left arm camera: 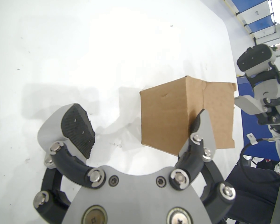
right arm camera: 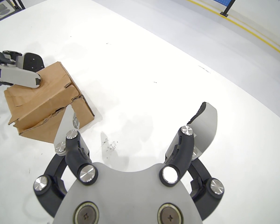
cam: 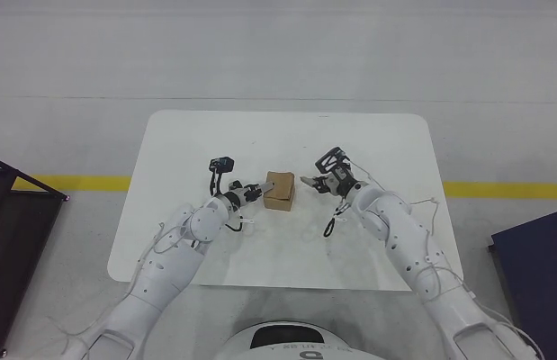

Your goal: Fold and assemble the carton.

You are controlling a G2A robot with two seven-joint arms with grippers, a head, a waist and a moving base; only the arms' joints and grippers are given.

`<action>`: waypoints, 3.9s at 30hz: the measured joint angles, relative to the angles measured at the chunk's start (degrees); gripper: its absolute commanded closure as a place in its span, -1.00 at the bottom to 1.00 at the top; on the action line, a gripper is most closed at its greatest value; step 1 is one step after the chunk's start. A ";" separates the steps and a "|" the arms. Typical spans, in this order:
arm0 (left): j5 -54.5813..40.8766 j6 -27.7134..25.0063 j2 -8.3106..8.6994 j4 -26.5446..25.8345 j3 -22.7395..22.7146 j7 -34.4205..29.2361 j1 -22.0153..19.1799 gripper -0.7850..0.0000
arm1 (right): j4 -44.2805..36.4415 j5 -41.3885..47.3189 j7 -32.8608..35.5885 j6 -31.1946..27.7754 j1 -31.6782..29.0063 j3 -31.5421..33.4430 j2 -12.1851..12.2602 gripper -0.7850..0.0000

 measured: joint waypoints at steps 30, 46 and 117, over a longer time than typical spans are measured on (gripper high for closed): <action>0.95 -0.11 -0.28 0.25 0.00 -0.90 -0.13 -1.00 | 0.21 -1.70 -3.66 0.05 1.62 -2.21 -1.08 -1.00; 1.10 0.15 -0.46 0.42 -0.01 -1.01 -0.05 -1.00 | 6.46 -1.98 -2.64 0.27 4.49 -6.28 -2.67 -1.00; 7.38 2.68 1.32 -16.70 -10.98 8.52 9.33 -1.00 | 11.42 -0.83 -7.60 5.83 2.76 -6.32 -4.54 -1.00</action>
